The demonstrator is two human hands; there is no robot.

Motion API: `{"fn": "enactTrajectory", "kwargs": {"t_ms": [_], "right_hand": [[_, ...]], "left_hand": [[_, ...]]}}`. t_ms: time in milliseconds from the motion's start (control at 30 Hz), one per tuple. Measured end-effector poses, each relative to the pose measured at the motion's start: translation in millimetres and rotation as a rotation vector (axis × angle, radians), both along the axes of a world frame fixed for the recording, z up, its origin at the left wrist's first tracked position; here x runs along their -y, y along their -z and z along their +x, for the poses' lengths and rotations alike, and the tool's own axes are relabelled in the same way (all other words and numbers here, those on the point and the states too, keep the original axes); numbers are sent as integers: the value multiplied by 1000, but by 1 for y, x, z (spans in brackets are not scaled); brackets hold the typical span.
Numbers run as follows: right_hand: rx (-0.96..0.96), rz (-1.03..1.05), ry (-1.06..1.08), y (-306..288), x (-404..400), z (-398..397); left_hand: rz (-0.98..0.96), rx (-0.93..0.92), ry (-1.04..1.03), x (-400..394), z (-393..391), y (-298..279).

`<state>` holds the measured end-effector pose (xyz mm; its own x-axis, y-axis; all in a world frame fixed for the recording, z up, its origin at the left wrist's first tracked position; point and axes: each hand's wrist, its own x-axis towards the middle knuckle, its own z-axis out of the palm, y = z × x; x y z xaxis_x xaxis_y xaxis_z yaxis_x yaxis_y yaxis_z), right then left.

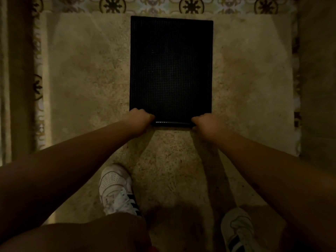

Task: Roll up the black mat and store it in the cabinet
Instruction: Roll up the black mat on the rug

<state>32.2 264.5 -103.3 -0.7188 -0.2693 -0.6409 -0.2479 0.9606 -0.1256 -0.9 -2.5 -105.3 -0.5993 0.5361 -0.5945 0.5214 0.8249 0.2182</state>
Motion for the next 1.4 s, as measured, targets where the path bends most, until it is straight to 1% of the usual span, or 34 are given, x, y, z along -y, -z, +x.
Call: {"fn": "enactTrajectory", "kwargs": {"t_ms": [167, 267, 600, 733, 833, 967, 1067, 1167, 1267, 1333, 1400], "right_hand": [[191, -58, 34, -3, -3, -22], [237, -104, 100, -3, -6, -29], [273, -169, 233, -7, -7, -46], [312, -136, 221, -9, 0, -50], [308, -133, 287, -8, 1, -52], [259, -148, 397, -5, -3, -50], [255, -176, 442, -2, -5, -48], [292, -195, 463, -1, -5, -49], [311, -194, 475, 0, -5, -51], [300, -199, 487, -1, -6, -53], [278, -204, 503, -1, -8, -53]], "left_hand": [[16, 125, -3, 0, -8, -4], [48, 159, -104, -2, -10, -5], [122, 98, -196, 3, -3, -6], [148, 148, -241, 1, -4, -5], [166, 170, -292, 0, -8, -5], [167, 142, -284, 0, -8, -2], [187, 118, -266, 1, -8, -3], [158, -19, -188, 4, -2, -9], [92, -172, -36, 6, 8, -14], [64, -198, -2, 4, 13, -14], [41, -189, -33, 0, 17, -14]]}}
